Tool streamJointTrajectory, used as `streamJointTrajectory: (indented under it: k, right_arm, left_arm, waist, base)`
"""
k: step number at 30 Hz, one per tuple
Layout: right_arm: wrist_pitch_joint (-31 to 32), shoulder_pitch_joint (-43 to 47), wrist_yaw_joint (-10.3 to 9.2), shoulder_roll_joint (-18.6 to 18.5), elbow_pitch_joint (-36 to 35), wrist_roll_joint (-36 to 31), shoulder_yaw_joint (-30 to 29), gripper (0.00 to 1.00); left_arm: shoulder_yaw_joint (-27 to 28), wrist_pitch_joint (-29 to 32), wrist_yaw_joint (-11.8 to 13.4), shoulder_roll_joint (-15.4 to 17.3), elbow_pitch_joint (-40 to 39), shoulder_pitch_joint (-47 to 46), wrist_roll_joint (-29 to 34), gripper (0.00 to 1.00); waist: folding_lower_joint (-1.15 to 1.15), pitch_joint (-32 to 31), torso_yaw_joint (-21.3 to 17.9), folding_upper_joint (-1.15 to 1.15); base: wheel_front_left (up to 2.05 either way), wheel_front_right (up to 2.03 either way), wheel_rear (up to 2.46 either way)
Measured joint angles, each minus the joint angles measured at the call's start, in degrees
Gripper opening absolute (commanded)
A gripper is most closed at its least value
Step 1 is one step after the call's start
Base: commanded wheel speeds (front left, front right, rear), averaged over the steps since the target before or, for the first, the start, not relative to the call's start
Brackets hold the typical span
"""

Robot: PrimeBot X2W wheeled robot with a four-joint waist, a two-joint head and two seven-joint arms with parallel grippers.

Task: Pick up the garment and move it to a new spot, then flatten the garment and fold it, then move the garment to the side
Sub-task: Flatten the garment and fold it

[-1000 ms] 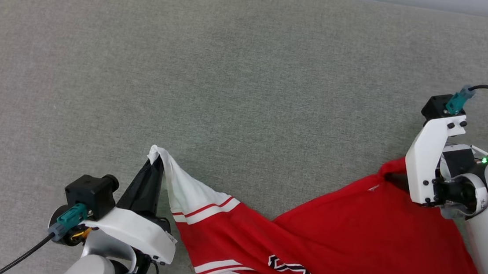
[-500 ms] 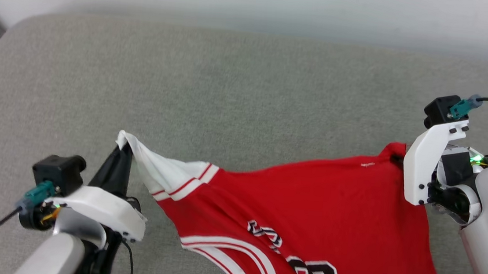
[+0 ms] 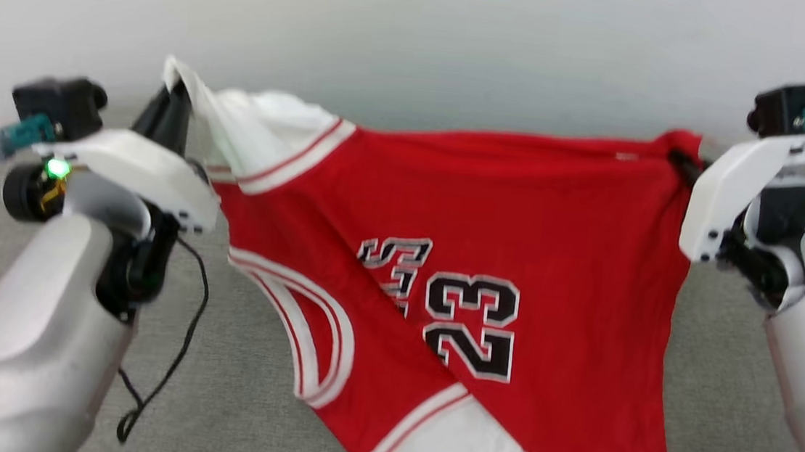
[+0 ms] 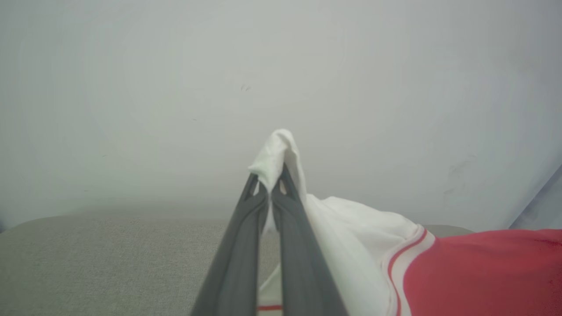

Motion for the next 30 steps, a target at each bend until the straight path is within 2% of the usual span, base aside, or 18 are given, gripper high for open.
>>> streamJointTrajectory:
  k: [7, 18, 25, 30]
  right_arm:
    - [-3.6, -9.2, 0.00, 0.3, 0.1, -3.1, -2.9, 0.00]
    - [-7.1, -25.6, 0.02, 0.3, 0.4, -7.1, -8.3, 0.00]
    - [-9.9, -35.8, 0.02, 0.9, 1.4, -9.3, -9.9, 0.00]
    - [-12.1, -41.3, 0.02, 1.4, 2.4, -9.9, -10.0, 0.00]
  left_arm:
    - [-0.4, -1.1, -2.3, 0.1, 6.9, -15.4, 3.0, 0.00]
    - [-0.6, -2.3, -4.4, 1.4, 13.2, -39.5, 7.8, 0.00]
    - [0.9, -3.1, -4.9, 2.1, 15.6, -51.3, 8.1, 0.00]
    - [1.0, -3.8, -5.3, 2.8, 17.3, -56.3, 8.7, 0.00]
  waist:
    - [0.00, 3.6, -1.0, 0.00]
    - [0.01, 13.5, -1.2, 0.00]
    - [0.02, 21.3, -1.8, 0.00]
    - [0.02, 27.1, -2.4, 0.00]
  base:
    - [0.00, 0.00, 0.00]
    - [0.00, 0.00, 0.00]
    - [0.00, 0.00, 0.00]
    - [0.00, 0.00, 0.00]
